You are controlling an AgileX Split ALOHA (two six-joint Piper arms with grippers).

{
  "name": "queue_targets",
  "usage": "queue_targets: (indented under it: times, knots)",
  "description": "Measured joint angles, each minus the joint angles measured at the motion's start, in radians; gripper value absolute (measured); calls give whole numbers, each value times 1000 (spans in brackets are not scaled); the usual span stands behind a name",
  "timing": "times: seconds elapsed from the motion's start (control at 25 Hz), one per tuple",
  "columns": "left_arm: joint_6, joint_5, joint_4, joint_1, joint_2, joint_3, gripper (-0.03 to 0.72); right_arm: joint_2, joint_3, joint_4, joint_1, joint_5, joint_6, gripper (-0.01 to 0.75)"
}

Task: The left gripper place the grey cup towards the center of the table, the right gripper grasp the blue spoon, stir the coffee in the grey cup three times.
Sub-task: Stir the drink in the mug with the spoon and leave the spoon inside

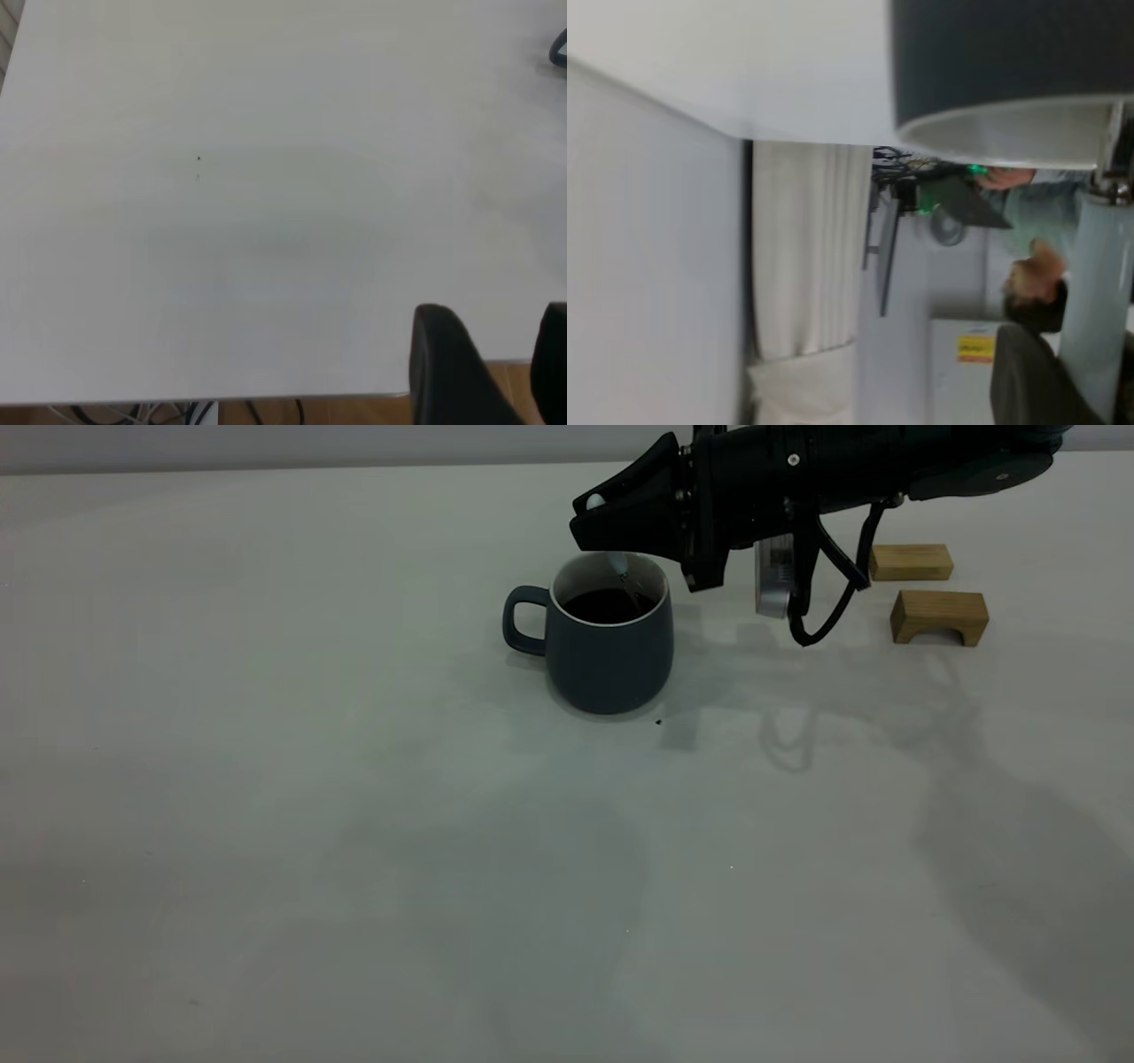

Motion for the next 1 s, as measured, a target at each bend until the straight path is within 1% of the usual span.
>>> queue_targets:
  times: [0.12, 0.28, 0.44, 0.72, 0.88, 1.0]
  knots:
    - [0, 0, 0, 0, 0, 0, 312, 2, 0, 32, 12, 46, 85, 137]
    - [1, 0, 0, 0, 0, 0, 312, 2, -10, 49, 28, 107, 108, 137]
    - [1, 0, 0, 0, 0, 0, 312, 2, -17, 51, 28, 104, -15, 137]
    - [1, 0, 0, 0, 0, 0, 312, 6, -17, 50, 25, 43, -293, 137]
    - [1, 0, 0, 0, 0, 0, 312, 6, -17, 40, 13, 29, -332, 137]
    - [1, 0, 0, 0, 0, 0, 312, 6, -17, 5, 4, 3, -270, 137]
